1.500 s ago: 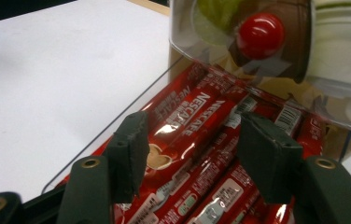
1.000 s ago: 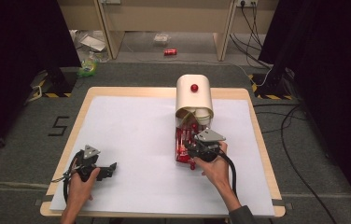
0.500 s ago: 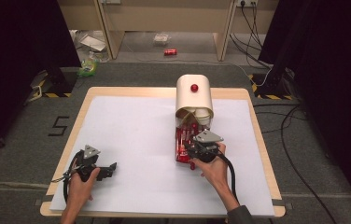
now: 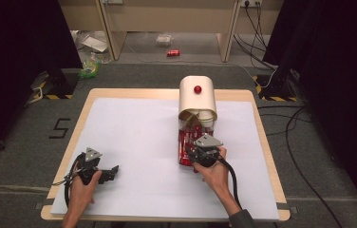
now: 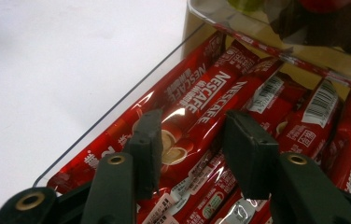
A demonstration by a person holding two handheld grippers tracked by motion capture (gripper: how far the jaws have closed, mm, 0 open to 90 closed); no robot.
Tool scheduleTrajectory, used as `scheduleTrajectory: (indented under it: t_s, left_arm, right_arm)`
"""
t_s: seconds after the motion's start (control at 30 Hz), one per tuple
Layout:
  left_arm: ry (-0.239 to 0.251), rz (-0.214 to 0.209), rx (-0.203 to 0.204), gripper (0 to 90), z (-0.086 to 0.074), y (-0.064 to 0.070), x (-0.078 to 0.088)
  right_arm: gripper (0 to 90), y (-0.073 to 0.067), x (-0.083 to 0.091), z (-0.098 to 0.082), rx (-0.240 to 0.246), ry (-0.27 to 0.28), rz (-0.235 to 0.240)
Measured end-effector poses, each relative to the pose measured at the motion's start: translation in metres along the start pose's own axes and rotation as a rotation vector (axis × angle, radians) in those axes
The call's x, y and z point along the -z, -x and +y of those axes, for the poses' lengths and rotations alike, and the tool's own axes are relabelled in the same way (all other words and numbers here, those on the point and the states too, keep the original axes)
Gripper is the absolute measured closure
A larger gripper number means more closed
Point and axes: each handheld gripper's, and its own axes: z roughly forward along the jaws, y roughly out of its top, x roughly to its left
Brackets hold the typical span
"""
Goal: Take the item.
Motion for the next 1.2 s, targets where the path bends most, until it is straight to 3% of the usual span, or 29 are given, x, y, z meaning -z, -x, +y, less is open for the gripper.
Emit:
scheduleTrajectory:
  t_s: [0.27,0.5,0.87,1.2]
  left_arm:
    - [0.0,0.001,-0.001,0.9,0.0,0.0,0.0]
    - [0.0,-0.001,0.0,0.9,0.0,0.0,0.0]
    - [0.001,-0.001,0.0,1.0,0.0,0.0,0.0]
    - [0.0,-0.006,0.003,0.7,0.0,-0.001,0.0]
  right_arm:
    - [71.4,0.001,0.0,-0.003,-0.022,0.018,-0.032]
    - [84.0,0.003,0.0,-0.004,-0.007,0.049,-0.046]
    - [86.9,0.012,0.008,0.001,-0.022,0.069,-0.019]
    - [86.4,0.026,0.027,-0.003,0.002,0.036,-0.017]
